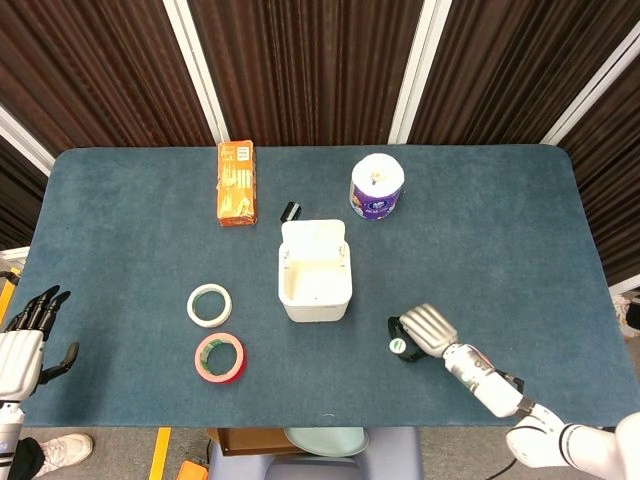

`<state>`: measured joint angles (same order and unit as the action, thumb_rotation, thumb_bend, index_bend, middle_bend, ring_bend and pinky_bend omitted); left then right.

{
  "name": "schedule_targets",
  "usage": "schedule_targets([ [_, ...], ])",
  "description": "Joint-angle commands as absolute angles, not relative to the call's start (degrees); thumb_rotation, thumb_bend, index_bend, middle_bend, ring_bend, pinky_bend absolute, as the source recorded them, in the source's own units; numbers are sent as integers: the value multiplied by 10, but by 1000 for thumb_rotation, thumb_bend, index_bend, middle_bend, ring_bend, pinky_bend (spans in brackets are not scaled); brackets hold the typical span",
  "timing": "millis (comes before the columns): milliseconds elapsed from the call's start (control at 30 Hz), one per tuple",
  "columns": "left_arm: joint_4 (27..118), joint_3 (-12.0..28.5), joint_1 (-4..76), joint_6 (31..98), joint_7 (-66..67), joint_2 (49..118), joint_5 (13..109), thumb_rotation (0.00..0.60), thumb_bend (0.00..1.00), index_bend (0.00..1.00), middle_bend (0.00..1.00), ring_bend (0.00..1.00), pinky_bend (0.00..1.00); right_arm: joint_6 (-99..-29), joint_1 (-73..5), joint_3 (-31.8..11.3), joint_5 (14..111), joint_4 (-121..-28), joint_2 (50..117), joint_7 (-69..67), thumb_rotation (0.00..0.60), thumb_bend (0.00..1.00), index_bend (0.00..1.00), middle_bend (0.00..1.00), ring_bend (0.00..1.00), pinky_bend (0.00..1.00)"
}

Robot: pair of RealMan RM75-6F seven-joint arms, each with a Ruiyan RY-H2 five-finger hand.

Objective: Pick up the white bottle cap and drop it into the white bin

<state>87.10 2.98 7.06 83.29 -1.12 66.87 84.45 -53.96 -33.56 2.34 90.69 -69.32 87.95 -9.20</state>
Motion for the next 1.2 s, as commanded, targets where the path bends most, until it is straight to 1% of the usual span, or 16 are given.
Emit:
schedule_targets([
  [33, 871, 30, 71, 833, -12, 668, 844, 600, 403, 108, 54, 100, 256, -550, -332, 22, 905, -694, 875, -94, 600, 309, 741, 910, 1000, 1000],
  [167, 871, 30, 71, 831, -11, 668, 843, 600, 402, 109, 55, 100, 256, -596, -319, 16, 914, -714, 856, -97, 600, 309, 749, 913, 1000, 1000],
  [267, 872, 30, 72, 829, -10, 668, 843, 600, 402, 109, 56, 100, 256, -664, -302, 11, 937, -750, 827, -90, 600, 310, 749, 913, 1000, 1000],
  [300, 873, 30, 72, 828, -9, 668, 842, 600, 402, 109, 57, 100, 256, -692, -294, 9, 947, -771, 813, -82, 600, 310, 749, 913, 1000, 1000],
  [400, 874, 29, 72, 825, -6, 668, 841, 600, 403, 110, 61, 100, 258, -745, -273, 7, 963, -848, 767, -60, 600, 312, 749, 913, 1000, 1000],
  [500, 875, 29, 73, 824, -4, 668, 840, 600, 403, 111, 64, 100, 259, -772, -262, 2, 972, -930, 716, -20, 600, 312, 749, 913, 1000, 1000],
  [567, 875, 28, 73, 823, -3, 668, 841, 600, 404, 113, 66, 100, 261, -780, -260, -8, 971, -969, 695, 8, 600, 312, 748, 913, 1000, 1000],
  [700, 876, 26, 75, 819, 3, 669, 842, 600, 403, 118, 71, 101, 274, -757, -278, -46, 938, -1029, 675, 64, 600, 312, 745, 913, 1000, 1000],
  [833, 876, 26, 76, 817, 6, 669, 842, 600, 405, 126, 76, 103, 275, -713, -313, -88, 889, -1041, 689, 107, 600, 313, 739, 913, 1000, 1000],
  [1000, 877, 26, 76, 815, 3, 667, 838, 600, 404, 130, 78, 104, 275, -665, -361, -129, 836, -1014, 737, 148, 600, 313, 736, 913, 1000, 1000],
  [1200, 878, 26, 75, 817, 2, 666, 840, 600, 405, 135, 81, 104, 275, -608, -419, -158, 788, -963, 799, 165, 600, 315, 727, 913, 1000, 1000],
])
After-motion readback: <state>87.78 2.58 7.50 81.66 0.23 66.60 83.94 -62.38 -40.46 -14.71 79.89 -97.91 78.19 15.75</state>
